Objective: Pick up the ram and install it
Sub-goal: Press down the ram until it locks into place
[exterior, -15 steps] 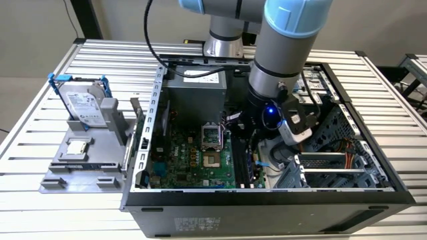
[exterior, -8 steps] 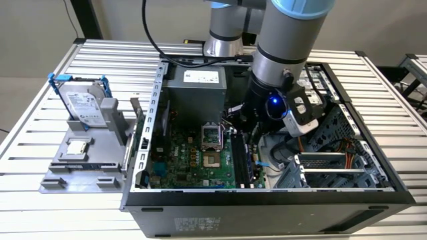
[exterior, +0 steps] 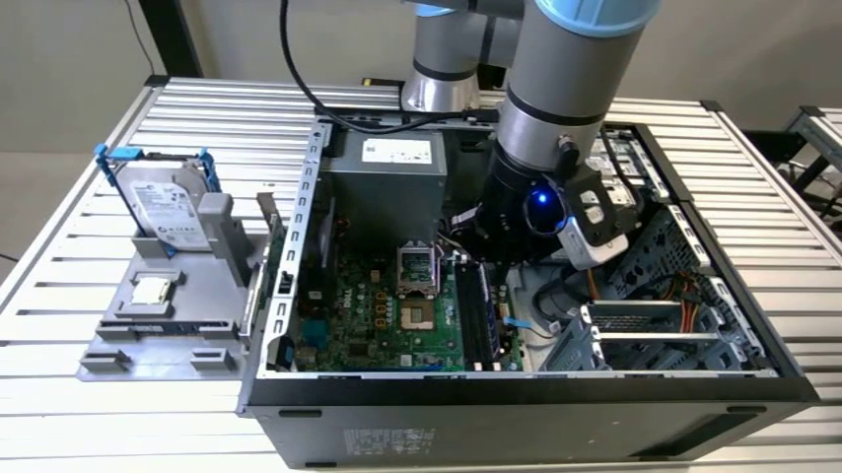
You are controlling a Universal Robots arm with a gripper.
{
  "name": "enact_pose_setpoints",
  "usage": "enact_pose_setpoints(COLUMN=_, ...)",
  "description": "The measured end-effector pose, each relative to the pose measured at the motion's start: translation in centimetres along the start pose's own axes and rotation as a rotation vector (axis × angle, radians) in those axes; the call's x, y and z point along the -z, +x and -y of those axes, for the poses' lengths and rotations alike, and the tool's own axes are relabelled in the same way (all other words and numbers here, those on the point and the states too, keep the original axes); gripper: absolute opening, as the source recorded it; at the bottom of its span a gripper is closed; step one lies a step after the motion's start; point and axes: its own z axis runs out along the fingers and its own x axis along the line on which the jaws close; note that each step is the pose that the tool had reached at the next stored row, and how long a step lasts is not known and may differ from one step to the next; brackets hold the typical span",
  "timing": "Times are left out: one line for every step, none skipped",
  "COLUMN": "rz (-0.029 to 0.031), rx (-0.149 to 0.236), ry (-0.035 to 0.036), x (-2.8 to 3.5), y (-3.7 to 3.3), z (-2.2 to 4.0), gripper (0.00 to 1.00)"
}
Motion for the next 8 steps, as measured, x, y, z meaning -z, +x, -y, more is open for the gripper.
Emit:
enact_pose_setpoints(rz=0.0000, rx=0.000, ry=0.0009, x=0.00, y=0.00, z=0.00, gripper=0.00)
enact_pose_setpoints(rz=0.0000, rx=0.000, ry=0.0019, x=0.00, y=0.00, z=0.00, gripper=0.00)
enact_pose_setpoints(rz=0.0001, rx=0.000, ry=0.0027, x=0.00, y=0.00, z=0.00, gripper=0.00)
enact_pose_setpoints(rz=0.0000, rx=0.000, ry=0.0036, x=0.00, y=0.00, z=0.00, gripper=0.00)
enact_pose_setpoints(rz=0.0000, rx=0.000, ry=0.0045, x=0.00, y=0.00, z=0.00, gripper=0.00)
enact_pose_setpoints(rz=0.0001, rx=0.000, ry=0.0054, x=0.00, y=0.00, z=0.00, gripper=0.00)
enact_pose_setpoints(rz=0.0001, rx=0.000, ry=0.0063, x=0.00, y=0.00, z=0.00, gripper=0.00)
enact_pose_setpoints(rz=0.0001, rx=0.000, ry=0.0073, x=0.00, y=0.00, z=0.00, gripper=0.00)
